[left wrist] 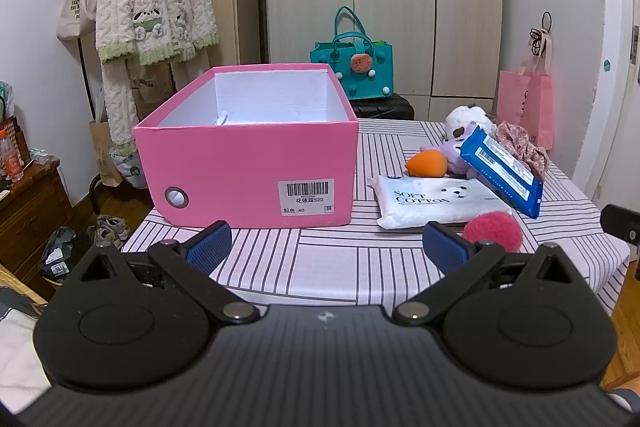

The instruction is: Organize soft objects

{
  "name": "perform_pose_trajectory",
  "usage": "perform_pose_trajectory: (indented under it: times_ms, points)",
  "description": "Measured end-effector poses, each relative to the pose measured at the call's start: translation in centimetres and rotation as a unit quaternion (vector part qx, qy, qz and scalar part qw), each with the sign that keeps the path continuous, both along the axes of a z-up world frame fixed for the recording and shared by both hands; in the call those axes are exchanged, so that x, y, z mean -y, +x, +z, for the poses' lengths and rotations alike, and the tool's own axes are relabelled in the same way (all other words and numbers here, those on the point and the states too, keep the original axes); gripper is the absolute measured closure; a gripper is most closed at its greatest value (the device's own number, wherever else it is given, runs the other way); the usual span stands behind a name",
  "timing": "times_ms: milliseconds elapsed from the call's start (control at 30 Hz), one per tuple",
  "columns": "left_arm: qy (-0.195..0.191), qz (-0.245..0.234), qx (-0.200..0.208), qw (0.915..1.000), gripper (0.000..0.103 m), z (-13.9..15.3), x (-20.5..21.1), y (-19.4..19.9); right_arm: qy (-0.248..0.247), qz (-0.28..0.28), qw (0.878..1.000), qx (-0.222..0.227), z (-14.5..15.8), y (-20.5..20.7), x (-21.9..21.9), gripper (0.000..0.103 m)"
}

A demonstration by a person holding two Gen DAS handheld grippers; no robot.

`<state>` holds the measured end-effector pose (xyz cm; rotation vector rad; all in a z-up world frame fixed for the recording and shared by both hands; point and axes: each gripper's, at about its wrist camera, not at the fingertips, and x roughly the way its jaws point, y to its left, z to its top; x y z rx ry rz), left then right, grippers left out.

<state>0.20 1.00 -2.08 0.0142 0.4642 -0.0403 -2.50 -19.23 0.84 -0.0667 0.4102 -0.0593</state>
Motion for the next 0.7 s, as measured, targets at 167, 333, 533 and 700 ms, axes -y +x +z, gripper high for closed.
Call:
perform_pose_trajectory:
  times_ms: [167, 333, 533, 700]
  points:
    - [-0.025, -0.025, -0.012, 0.9993, 0.000, 1.0, -0.2, 0.2, 0.000, 0.017, 0.999, 0.029, 1.3, -0.1, 1.5, 0.001]
    - [-0.051, -0.070, -0.025, 0.9959, 0.000, 1.5, 1.0, 1.1, 0.031, 0.074, 0.997, 0.011, 2.3, 1.5, 4.1, 0.001]
    - [-0.048, -0.137, -0.044, 0.9885, 0.001, 0.3, 4.4, 3.0, 0.077, 0.123, 0.989, -0.005, 1.8, 3.7, 6.8, 0.001]
    - [-0.073, -0.169, -0.063, 0.9809, 0.001, -0.7, 6.4, 5.2, 0.081, 0.127, 0.988, -0.030, 1.1, 6.0, 8.3, 0.001]
